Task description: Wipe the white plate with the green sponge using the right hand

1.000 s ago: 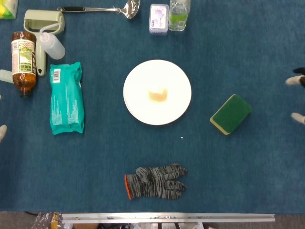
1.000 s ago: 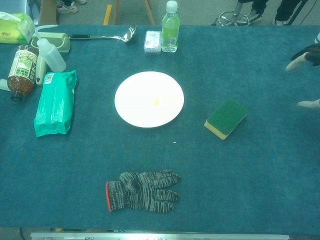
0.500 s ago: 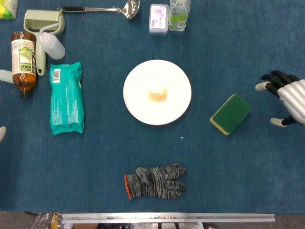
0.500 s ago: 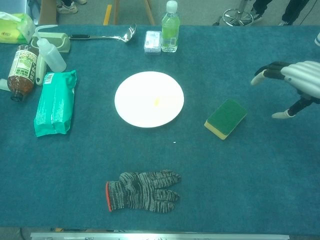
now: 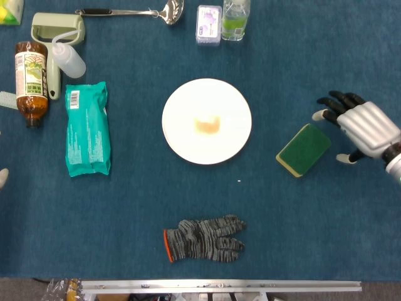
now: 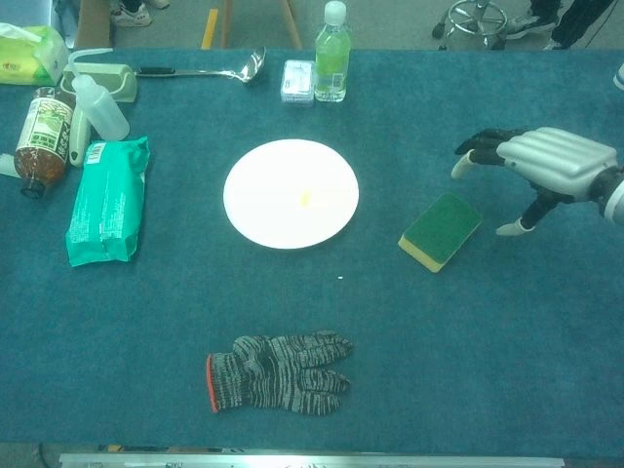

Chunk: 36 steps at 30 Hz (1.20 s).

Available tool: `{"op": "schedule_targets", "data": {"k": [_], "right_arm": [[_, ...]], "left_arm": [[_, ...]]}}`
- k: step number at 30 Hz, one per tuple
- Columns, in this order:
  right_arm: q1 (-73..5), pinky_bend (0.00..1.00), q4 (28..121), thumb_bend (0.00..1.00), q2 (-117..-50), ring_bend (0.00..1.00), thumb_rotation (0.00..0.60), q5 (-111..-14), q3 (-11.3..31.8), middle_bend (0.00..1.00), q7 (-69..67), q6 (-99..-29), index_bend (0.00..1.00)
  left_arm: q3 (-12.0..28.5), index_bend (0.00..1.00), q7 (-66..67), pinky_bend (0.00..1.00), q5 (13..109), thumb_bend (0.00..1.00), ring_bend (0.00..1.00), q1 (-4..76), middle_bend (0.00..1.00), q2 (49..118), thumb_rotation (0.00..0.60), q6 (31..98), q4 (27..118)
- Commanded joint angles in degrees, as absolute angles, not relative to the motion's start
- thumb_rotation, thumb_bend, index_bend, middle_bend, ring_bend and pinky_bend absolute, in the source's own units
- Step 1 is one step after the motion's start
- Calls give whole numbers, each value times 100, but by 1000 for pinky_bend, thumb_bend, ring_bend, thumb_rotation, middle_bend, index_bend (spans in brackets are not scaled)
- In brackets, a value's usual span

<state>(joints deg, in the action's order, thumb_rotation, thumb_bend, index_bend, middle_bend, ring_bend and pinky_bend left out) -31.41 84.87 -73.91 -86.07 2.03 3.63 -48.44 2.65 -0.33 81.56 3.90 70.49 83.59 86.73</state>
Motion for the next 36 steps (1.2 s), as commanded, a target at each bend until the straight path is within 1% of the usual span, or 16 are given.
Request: {"op": "schedule_targets", "data": {"k": [1,18,25,30,36], "right_arm": [[-3213,122,8416,0,-7492,4,600,-8590,165,120,349,-4757,259],[-3497,122,7947,0,-7934,0,600,-8467,49,102,265,-4487,257],[-3595,122,7787,0,-8049,0,600,-8434,73,101,143,-4469,257],[-3612,123,7708,0,-8118,0,600,-8445,5,101,82,-4458,257],[-3568,145,7568,0,-8223,72,600,-8594,-69,190,-24,-4680,257]], "left_arm": [[257,297,-74,204,8156,208,0,382,43,7070,600,8350,8631],[234,296,-332,204,8152,208,0,346,43,7145,600,8296,8409],[227,297,-439,204,8136,208,0,334,43,7181,600,8260,8315],[226,297,-529,204,8120,208,0,327,43,7214,600,8229,8233],[217,297,-598,204,8131,208,0,321,43,7240,600,8213,8168]]}}
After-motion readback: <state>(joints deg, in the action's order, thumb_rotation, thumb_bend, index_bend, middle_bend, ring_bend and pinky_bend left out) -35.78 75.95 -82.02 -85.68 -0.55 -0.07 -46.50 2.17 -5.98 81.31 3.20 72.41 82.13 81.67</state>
